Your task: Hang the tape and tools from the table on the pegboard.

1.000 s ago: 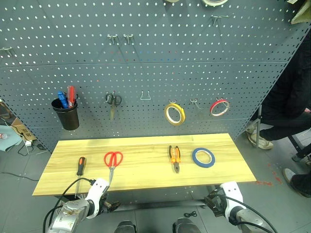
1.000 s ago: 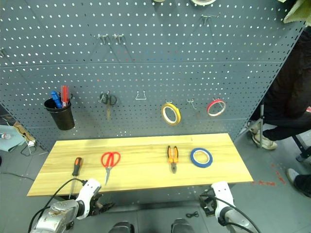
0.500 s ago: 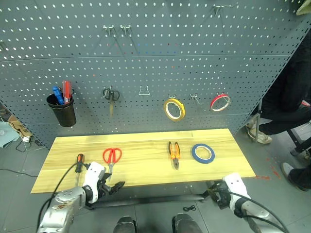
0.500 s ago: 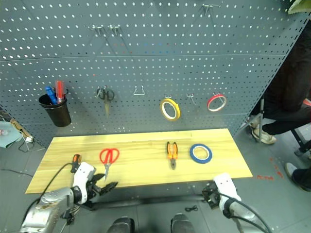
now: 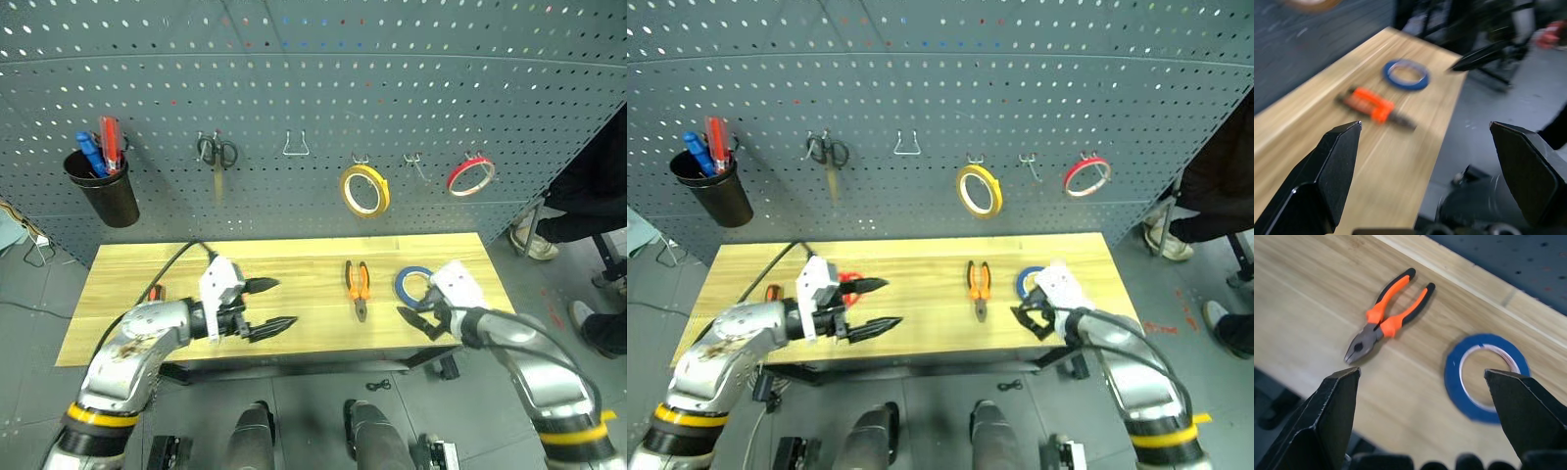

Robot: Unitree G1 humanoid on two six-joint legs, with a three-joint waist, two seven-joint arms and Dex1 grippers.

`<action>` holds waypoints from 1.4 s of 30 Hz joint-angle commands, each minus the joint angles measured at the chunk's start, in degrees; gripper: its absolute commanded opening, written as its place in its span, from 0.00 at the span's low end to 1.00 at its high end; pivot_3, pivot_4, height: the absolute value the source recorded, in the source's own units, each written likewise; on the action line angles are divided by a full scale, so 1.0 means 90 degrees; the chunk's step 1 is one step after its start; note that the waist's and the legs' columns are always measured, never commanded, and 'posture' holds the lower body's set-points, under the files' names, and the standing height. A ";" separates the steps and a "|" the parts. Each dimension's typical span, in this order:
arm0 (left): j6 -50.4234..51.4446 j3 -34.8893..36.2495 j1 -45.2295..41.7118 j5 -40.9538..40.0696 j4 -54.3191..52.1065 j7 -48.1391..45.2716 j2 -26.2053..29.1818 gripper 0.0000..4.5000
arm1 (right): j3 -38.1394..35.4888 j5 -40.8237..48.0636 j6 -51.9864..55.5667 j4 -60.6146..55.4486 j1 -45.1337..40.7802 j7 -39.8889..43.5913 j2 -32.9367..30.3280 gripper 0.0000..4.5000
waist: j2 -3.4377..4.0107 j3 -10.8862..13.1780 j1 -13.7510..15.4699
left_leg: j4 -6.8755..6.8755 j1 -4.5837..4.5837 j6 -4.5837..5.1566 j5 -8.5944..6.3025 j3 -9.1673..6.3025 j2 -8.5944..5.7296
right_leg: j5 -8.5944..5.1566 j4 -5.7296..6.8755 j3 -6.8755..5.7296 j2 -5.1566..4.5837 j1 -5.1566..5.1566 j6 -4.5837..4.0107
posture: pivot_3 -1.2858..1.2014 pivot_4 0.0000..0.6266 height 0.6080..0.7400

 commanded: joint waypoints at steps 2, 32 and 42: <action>-0.0746 -0.0474 -0.0422 0.0269 0.0340 -0.0342 -0.0297 0.99 | 0.0239 -0.0252 -0.0673 0.1356 -0.0725 0.0414 -0.0207 1.00 | -0.0003 0.0104 0.0002 | -0.0005 -0.0016 0.0042 -0.0024 -0.0004 -0.0003 | -0.0022 0.0045 0.0001 0.0005 -0.0016 0.0032 | 0.52 0.53 1.00; -0.1302 -0.0586 -0.0610 0.0303 0.0452 -0.0342 -0.0775 1.00 | 0.0663 -0.1071 -0.2766 0.7011 -0.3061 0.1485 0.0397 0.30 | 0.0011 0.0734 0.0120 | 0.0011 -0.0033 0.0108 -0.0066 -0.0049 -0.0033 | -0.0059 0.0090 0.0000 0.0003 -0.0016 0.0094 | 0.57 0.68 1.00; -0.1188 -0.0574 -0.0706 0.0191 0.0423 -0.0251 -0.0978 1.00 | 0.0283 -0.0941 -0.2431 0.5212 -0.2047 0.1388 -0.0068 0.10 | 0.0013 0.0735 0.0194 | 0.0006 -0.0035 0.0107 -0.0066 -0.0057 -0.0040 | -0.0065 0.0088 0.0000 0.0002 -0.0013 0.0100 | 0.55 0.66 1.00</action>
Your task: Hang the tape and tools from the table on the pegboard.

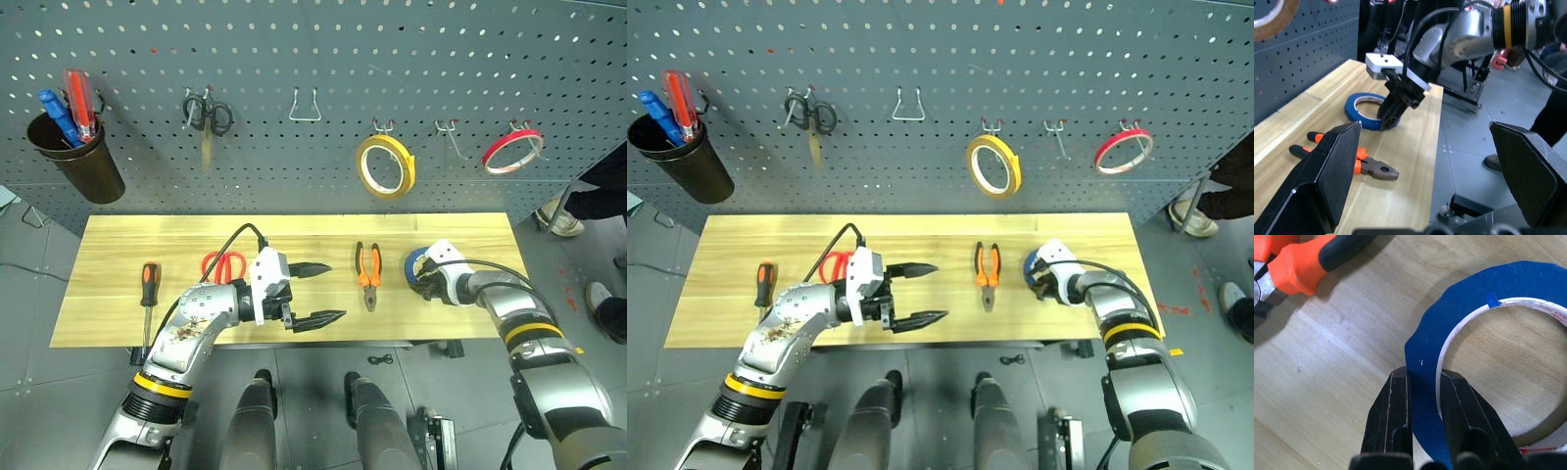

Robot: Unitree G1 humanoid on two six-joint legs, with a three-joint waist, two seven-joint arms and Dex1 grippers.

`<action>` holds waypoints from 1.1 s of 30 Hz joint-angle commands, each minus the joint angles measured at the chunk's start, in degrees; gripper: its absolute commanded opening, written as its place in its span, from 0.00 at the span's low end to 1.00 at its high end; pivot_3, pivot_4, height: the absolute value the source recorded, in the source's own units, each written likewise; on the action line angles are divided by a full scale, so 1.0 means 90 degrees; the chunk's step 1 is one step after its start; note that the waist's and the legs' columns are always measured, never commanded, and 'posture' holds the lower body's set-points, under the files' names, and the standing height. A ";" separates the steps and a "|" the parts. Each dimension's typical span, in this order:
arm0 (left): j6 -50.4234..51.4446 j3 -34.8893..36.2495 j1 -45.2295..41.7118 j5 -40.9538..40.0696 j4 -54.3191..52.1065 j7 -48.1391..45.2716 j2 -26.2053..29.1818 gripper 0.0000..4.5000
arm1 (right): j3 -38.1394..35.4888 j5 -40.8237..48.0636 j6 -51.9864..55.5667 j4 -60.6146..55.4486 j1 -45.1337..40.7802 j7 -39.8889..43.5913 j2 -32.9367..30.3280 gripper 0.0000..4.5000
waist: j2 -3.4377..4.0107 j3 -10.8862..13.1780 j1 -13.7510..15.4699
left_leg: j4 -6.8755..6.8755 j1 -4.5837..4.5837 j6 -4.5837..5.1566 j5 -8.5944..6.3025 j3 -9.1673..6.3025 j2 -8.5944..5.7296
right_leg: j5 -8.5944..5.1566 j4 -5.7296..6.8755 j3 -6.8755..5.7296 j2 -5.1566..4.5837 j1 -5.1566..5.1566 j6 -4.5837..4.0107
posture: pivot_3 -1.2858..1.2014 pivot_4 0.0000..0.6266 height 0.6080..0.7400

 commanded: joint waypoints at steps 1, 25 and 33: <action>0.0188 0.0105 -0.0095 -0.0281 -0.0275 0.0082 -0.0076 1.00 | -0.0221 0.0042 0.0427 -0.1664 0.1044 -0.0087 -0.0398 0.10 | 0.0007 0.0004 0.0052 | -0.0001 -0.0001 0.0000 0.0000 -0.0002 -0.0001 | -0.0001 -0.0001 0.0000 0.0000 0.0000 0.0001 | 0.55 0.66 1.00; 0.3118 0.1474 -0.1916 -0.2784 -0.0729 0.1723 -0.0363 1.00 | -0.1347 -0.1443 -0.1972 -0.6222 0.1863 -0.3093 -0.0515 0.10 | 0.0038 0.0092 -0.0190 | -0.0026 -0.0052 -0.0058 0.0033 -0.0034 -0.0027 | -0.0019 -0.0012 0.0003 -0.0004 -0.0025 0.0022 | 0.53 0.66 1.00; 0.3156 0.1509 -0.1834 -0.2851 -0.0917 0.1879 -0.0372 1.00 | -0.1228 -0.0853 -0.1903 -0.4742 0.1103 -0.2662 -0.0345 0.10 | 0.0034 0.0097 -0.0112 | -0.0028 -0.0053 -0.0058 0.0032 -0.0037 -0.0028 | -0.0019 -0.0012 0.0002 -0.0004 -0.0026 0.0022 | 0.54 0.65 1.00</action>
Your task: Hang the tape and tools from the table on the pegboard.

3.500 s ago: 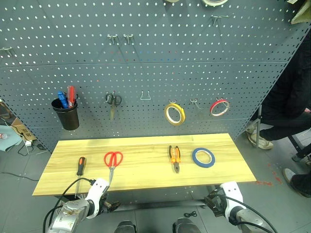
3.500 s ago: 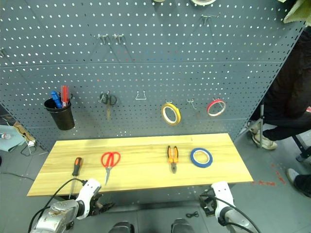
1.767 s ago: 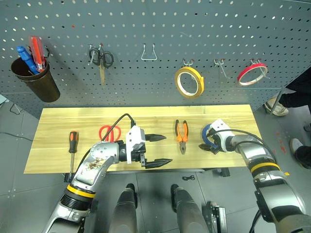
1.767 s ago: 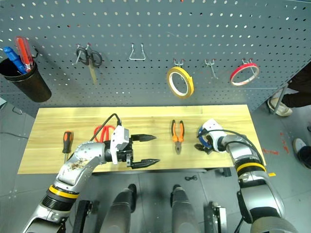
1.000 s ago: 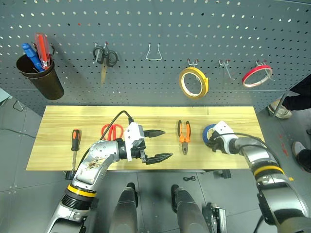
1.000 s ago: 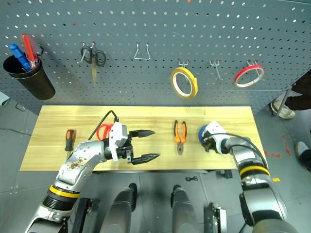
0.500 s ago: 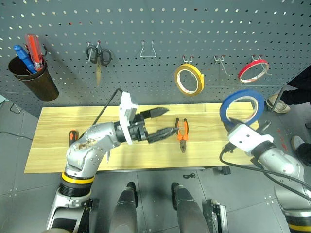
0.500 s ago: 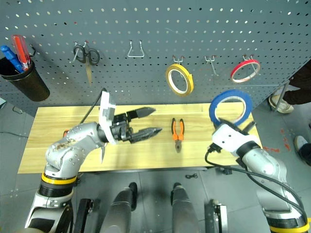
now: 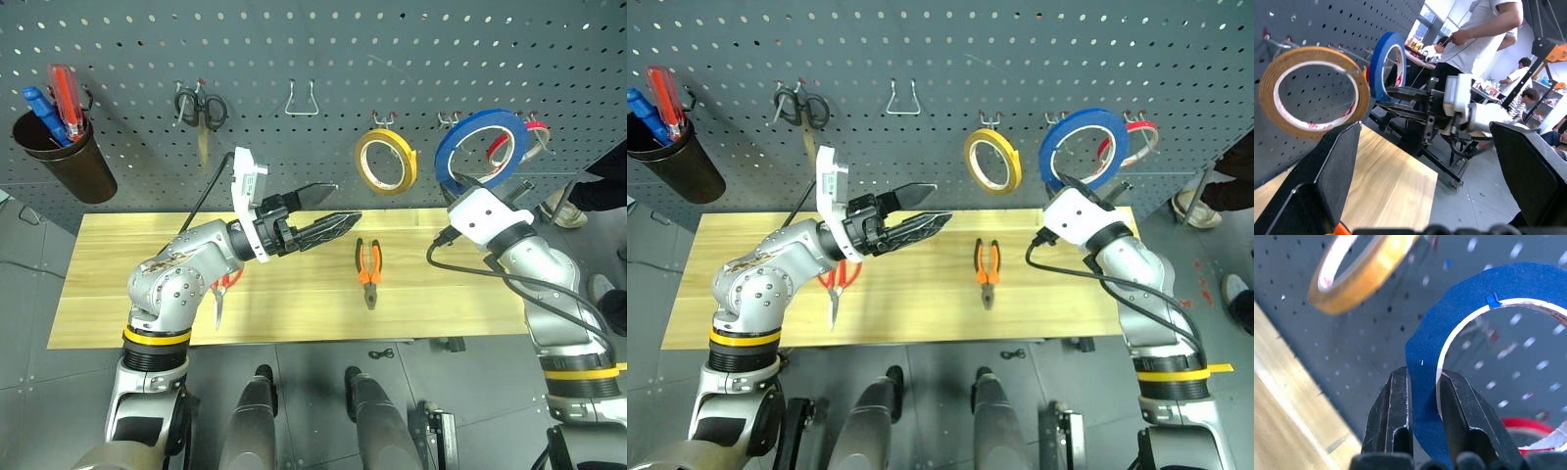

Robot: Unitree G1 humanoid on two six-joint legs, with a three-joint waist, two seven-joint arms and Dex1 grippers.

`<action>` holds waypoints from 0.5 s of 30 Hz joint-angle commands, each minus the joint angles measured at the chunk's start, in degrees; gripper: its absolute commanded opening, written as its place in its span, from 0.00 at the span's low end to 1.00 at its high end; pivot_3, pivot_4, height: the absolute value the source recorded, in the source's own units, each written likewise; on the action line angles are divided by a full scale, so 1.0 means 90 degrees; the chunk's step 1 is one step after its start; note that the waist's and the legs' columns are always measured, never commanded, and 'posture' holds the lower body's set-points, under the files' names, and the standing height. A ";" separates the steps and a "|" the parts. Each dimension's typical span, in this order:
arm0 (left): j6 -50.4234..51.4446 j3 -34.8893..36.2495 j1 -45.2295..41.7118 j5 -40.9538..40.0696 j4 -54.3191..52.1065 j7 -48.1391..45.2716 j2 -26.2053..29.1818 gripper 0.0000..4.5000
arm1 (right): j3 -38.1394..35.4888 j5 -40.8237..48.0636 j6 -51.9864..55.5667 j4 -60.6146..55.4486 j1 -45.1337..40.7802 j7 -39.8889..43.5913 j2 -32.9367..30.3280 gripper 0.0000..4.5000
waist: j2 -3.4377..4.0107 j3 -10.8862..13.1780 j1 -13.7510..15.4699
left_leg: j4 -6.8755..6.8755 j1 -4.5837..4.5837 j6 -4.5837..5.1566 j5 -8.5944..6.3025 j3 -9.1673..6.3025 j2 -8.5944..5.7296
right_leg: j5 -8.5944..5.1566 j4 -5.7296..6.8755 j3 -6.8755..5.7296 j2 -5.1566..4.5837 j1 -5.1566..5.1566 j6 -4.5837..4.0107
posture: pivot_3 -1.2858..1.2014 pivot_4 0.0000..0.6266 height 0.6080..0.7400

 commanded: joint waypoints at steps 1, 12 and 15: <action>-0.0005 0.0082 -0.0044 -0.0152 -0.0350 0.0101 -0.0017 1.00 | -0.0084 0.0385 0.0016 0.0285 -0.0257 0.0157 0.0068 0.21 | 0.0000 0.0001 0.0006 | 0.0001 0.0000 0.0000 0.0000 0.0000 0.0000 | 0.0000 0.0001 0.0000 0.0000 0.0000 0.0000 | 0.54 0.65 1.00; -0.0146 0.0094 0.0053 -0.0086 -0.0289 0.0049 0.0115 1.00 | -0.0178 0.0659 0.0306 -0.0427 0.0638 0.0450 0.0115 0.99 | 0.0001 0.0002 0.0069 | -0.0004 0.0002 0.0000 0.0000 -0.0003 0.0001 | -0.0001 0.0002 -0.0003 0.0001 0.0001 0.0000 | 0.54 0.65 1.00; -0.0168 0.0076 0.0147 -0.0036 -0.0286 -0.0047 0.0236 1.00 | -0.0242 0.0810 0.0757 -0.1105 0.1322 0.0430 0.0290 0.99 | 0.0001 0.0002 0.0068 | -0.0002 -0.0004 -0.0001 0.0000 -0.0006 -0.0003 | -0.0002 0.0000 -0.0005 -0.0001 0.0001 0.0000 | 0.54 0.65 1.00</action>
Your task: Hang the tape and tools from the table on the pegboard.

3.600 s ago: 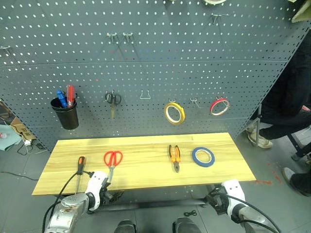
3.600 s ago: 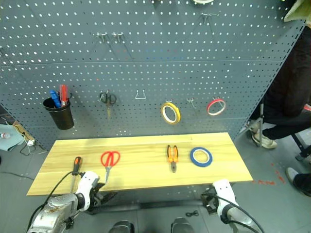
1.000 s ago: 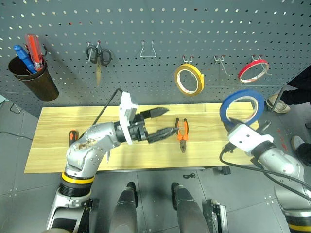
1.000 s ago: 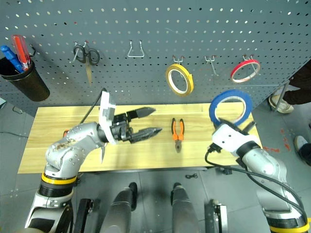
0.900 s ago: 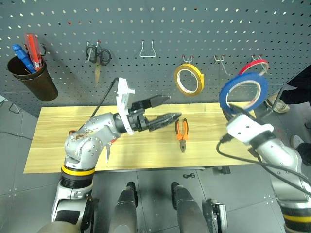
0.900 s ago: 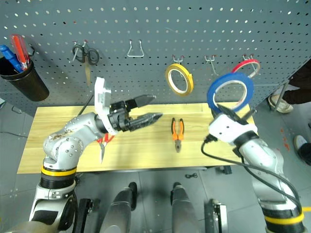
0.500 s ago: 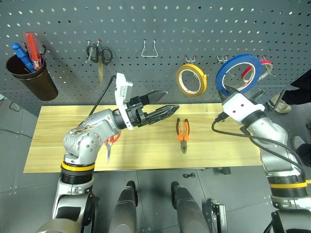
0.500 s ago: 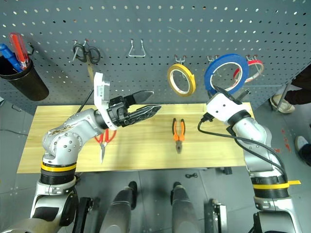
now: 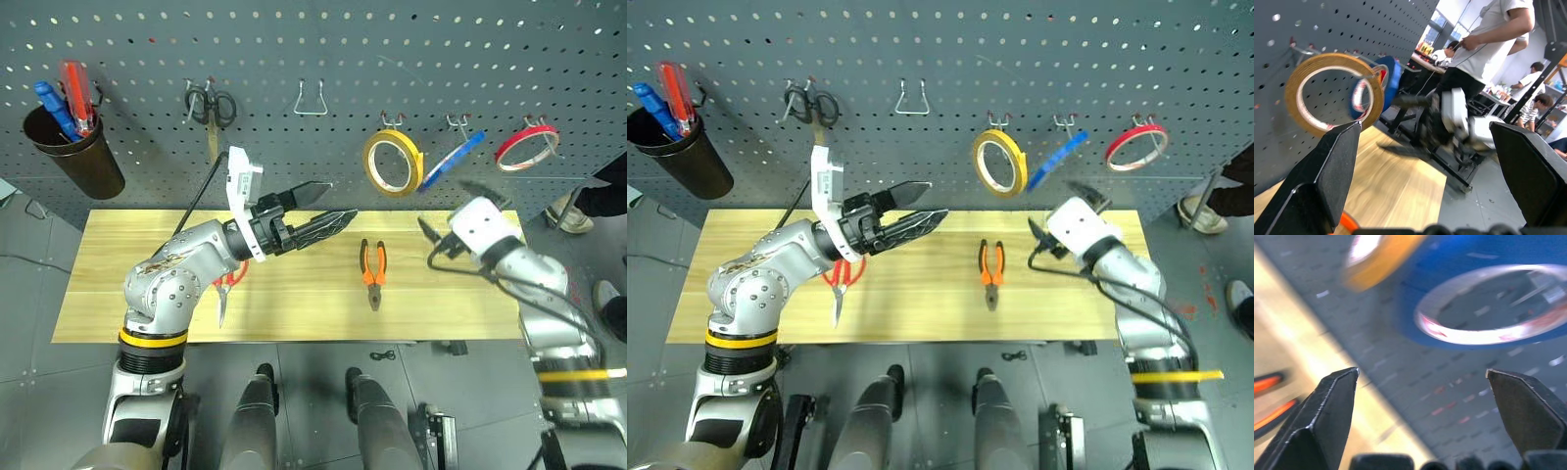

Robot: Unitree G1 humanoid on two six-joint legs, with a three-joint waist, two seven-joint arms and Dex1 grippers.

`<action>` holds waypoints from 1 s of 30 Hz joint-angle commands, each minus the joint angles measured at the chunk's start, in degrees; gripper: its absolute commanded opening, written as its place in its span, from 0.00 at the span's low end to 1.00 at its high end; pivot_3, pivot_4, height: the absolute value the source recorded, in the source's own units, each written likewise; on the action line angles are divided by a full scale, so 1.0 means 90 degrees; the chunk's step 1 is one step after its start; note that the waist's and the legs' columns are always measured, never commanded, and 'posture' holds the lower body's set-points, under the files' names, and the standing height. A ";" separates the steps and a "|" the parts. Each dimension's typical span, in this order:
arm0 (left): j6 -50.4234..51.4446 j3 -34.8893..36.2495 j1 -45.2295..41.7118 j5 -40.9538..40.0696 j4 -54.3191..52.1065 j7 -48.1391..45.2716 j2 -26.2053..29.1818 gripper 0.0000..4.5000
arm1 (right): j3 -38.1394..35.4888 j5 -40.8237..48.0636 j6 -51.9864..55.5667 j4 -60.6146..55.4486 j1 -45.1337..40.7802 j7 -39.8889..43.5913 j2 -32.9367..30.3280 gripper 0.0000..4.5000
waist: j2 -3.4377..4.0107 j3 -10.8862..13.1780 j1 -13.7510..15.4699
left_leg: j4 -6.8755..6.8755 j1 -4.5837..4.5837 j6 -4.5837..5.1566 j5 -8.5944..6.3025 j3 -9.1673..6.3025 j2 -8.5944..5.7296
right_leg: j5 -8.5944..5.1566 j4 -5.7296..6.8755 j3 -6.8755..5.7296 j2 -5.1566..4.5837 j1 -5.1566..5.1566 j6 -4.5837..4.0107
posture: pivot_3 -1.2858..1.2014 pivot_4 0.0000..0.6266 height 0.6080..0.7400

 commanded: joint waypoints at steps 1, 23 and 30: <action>-0.0196 -0.0081 0.0278 0.0165 -0.0289 -0.0333 0.0298 1.00 | -0.0127 0.0355 0.0853 -0.1178 0.0743 0.0084 0.0225 0.99 | 0.0000 0.0000 -0.0013 | 0.0002 -0.0002 0.0000 0.0000 0.0000 0.0000 | 0.0000 -0.0001 0.0000 0.0000 0.0000 0.0001 | 0.54 0.65 1.00; -0.0774 0.0264 0.3137 0.0935 -0.0846 -0.1501 0.2223 1.00 | 0.0068 0.1300 0.7781 -0.0143 -0.1935 -0.1302 0.2873 0.99 | 0.0000 0.0003 0.0067 | -0.0009 -0.0081 -0.0021 0.0021 -0.0008 0.0016 | 0.0014 0.0020 -0.0008 0.0011 -0.0107 -0.0030 | 0.57 0.65 1.00; -0.0587 0.0427 0.3245 0.0770 -0.1146 -0.1272 0.2208 1.00 | 0.0205 0.1371 0.7310 0.1027 -0.2428 -0.1372 0.2901 0.99 | 0.0001 0.0004 0.0095 | -0.0014 -0.0082 -0.0021 0.0021 -0.0010 0.0017 | 0.0013 0.0021 -0.0012 0.0012 -0.0108 -0.0029 | 0.59 0.67 1.00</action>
